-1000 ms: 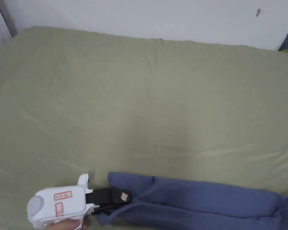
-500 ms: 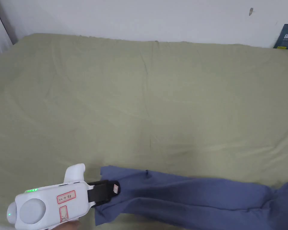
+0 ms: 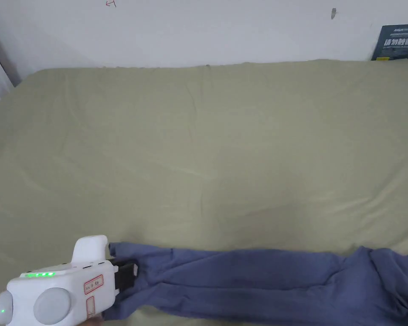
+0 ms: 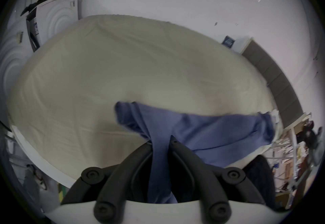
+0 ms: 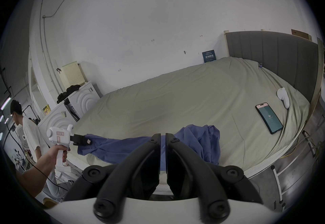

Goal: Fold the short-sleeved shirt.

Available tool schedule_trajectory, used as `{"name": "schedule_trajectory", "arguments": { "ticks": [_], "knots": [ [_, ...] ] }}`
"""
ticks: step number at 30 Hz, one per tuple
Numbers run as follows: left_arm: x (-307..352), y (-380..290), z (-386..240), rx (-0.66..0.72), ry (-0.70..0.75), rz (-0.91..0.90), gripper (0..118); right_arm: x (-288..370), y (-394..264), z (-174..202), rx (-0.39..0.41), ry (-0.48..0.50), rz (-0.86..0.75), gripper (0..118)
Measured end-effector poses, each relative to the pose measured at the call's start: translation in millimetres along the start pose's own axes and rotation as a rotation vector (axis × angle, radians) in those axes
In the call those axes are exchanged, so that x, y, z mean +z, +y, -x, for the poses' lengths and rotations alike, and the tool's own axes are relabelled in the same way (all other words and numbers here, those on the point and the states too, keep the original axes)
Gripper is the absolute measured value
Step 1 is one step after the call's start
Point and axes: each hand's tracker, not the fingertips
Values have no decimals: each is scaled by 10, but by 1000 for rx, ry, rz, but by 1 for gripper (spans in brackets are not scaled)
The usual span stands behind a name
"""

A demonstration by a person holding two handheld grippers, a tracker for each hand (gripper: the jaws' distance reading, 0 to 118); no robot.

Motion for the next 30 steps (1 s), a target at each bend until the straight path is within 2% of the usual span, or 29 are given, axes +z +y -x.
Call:
{"name": "schedule_trajectory", "arguments": {
  "ticks": [3,5,10,13,15,16,17,18,19,20,22,26,27,28,29,30],
  "knots": [
    [43,62,-421,35,-174,-6,4,28,-5,-20,-4,13,-12,7],
    [-88,66,-783,22,-240,15,4,59,-16,-42,-11,24,-25,7],
    [-748,-67,-1502,-41,-254,98,4,130,-87,-138,16,20,-49,7],
    [-1082,-185,-1785,-157,-140,160,4,180,-112,-211,15,21,-62,7],
    [-1207,-260,-1871,-184,-124,171,5,206,-116,-250,13,19,-67,7],
    [-1215,-267,-1842,-147,-176,140,11,214,-125,-265,17,14,-70,7],
    [-1196,-245,-1828,-101,-245,133,26,218,-138,-282,25,8,-70,7],
    [-1109,-210,-1809,-85,-284,127,56,217,-148,-296,29,5,-67,7],
    [-947,-161,-1819,-84,-328,77,93,209,-158,-311,28,5,-63,7],
    [-763,-107,-1826,-89,-342,19,101,209,-168,-327,24,8,-59,7],
    [-369,48,-1730,-83,-371,-101,101,212,-193,-346,21,8,-57,7],
    [-121,229,-1316,16,-270,-190,99,164,-227,-370,1,12,-41,7],
    [-182,240,-1226,43,-230,-151,90,142,-235,-370,-5,14,-36,7],
    [-284,225,-1134,75,-228,-88,51,116,-244,-371,-9,16,-29,7],
    [-383,187,-1075,94,-262,-38,26,95,-251,-371,-11,18,-22,7],
    [-509,132,-1078,103,-284,-27,16,85,-252,-367,-13,20,-17,7]
  ]
}}
